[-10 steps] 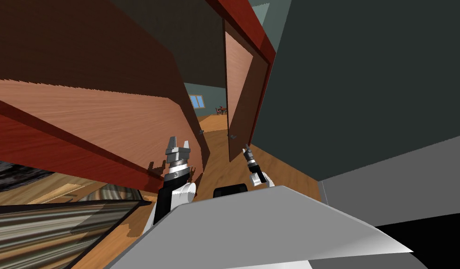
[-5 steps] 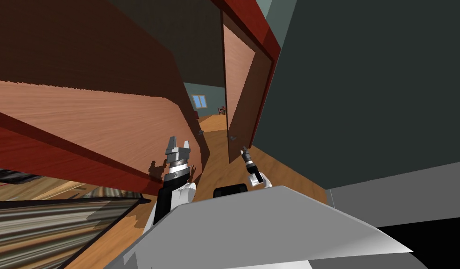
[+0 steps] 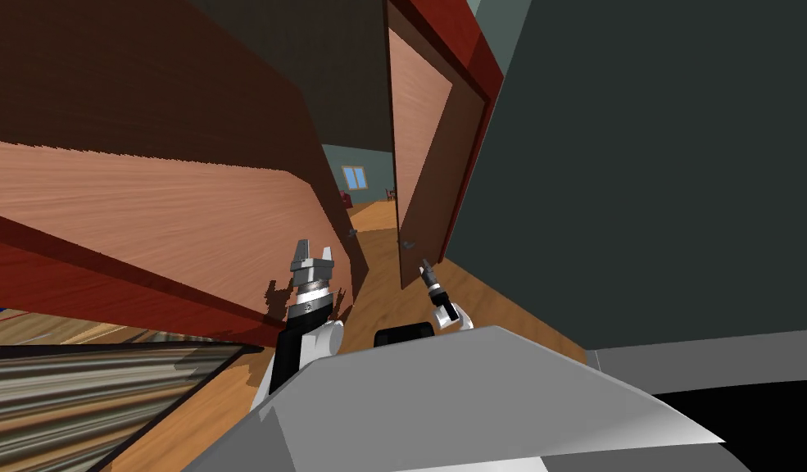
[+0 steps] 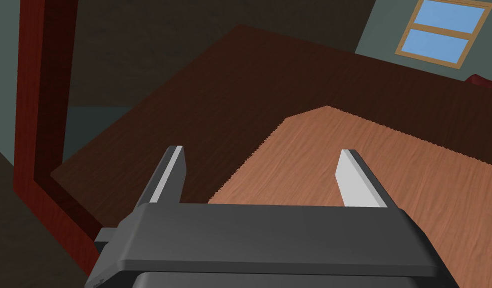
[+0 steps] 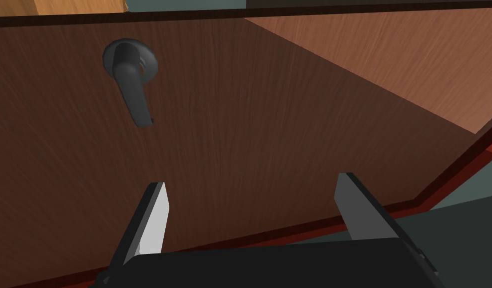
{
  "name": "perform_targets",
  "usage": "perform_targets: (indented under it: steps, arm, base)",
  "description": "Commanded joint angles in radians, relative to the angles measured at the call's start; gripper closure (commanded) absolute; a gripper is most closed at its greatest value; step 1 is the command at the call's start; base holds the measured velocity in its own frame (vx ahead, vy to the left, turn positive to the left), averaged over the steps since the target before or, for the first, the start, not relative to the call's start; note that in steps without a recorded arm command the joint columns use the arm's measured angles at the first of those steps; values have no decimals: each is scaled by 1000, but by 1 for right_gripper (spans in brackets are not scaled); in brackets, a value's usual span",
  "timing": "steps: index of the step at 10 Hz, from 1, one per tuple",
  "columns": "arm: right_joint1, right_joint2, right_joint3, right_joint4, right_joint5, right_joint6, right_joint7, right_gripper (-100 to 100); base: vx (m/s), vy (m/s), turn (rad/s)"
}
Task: Push the door open
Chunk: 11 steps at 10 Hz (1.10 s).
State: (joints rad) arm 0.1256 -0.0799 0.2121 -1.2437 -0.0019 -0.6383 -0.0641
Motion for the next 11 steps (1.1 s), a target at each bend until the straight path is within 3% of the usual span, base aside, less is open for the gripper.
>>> perform_targets:
  steps: [1, 11]
  arm:
    - [-14, 1, 7, 40, 4, -12, -1, -100]
    - [-97, 24, 45, 253, 26, -63, 1, -100]
  base:
    - [68, -104, 85]
    - [68, -94, 74]
